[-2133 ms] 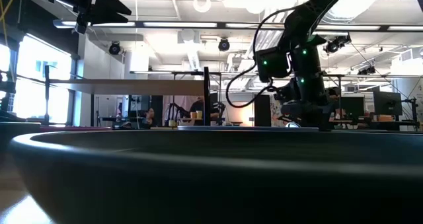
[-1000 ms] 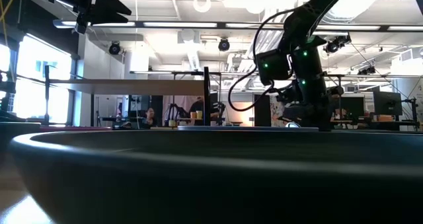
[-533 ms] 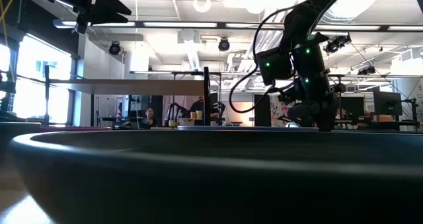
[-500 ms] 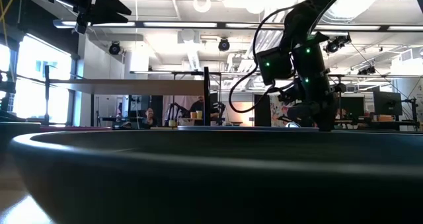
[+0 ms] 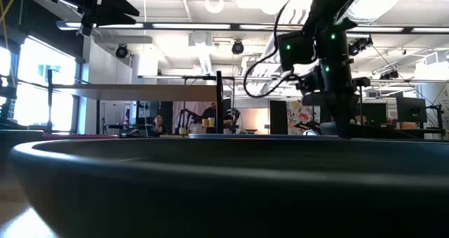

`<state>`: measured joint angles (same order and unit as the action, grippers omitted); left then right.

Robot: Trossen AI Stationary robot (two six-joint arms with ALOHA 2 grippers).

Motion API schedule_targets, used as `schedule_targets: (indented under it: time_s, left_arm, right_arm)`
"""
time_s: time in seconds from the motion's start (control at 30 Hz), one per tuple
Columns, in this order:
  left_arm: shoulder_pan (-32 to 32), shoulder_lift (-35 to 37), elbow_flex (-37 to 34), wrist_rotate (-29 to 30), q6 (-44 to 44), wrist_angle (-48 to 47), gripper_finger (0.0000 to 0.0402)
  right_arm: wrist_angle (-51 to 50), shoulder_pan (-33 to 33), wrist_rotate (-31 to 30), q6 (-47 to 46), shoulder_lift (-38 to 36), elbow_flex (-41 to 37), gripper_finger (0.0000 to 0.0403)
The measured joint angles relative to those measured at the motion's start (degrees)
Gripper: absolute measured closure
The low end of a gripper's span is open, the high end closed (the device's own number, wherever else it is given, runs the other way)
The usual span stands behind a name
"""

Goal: Place and stack plates onto a shelf
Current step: Put the top right black plate on the shelf

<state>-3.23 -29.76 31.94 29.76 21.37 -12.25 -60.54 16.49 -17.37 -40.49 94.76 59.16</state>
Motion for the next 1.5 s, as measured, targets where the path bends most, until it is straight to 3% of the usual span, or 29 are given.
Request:
schedule_targets:
  time_s: [0.7,1.13,1.33,1.5]
  left_arm:
    - [0.0,0.0,0.0,0.0,-0.1,0.0,0.0287]
    - [-0.2,0.0,0.0,1.8,13.1,0.0,0.0287]
    - [-0.2,0.0,0.0,6.4,22.3,0.0,0.0287]
    - [-0.2,0.0,0.0,8.0,28.6,0.1,0.0287]
  right_arm:
    - [0.6,0.0,0.0,-0.3,-14.7,0.0,0.0403]
    - [12.7,0.0,-0.1,9.4,-25.1,0.0,0.0403]
    - [19.7,0.0,0.5,15.9,-26.0,0.2,0.0403]
    - [19.6,0.0,0.8,21.8,-24.5,4.8,0.0403]
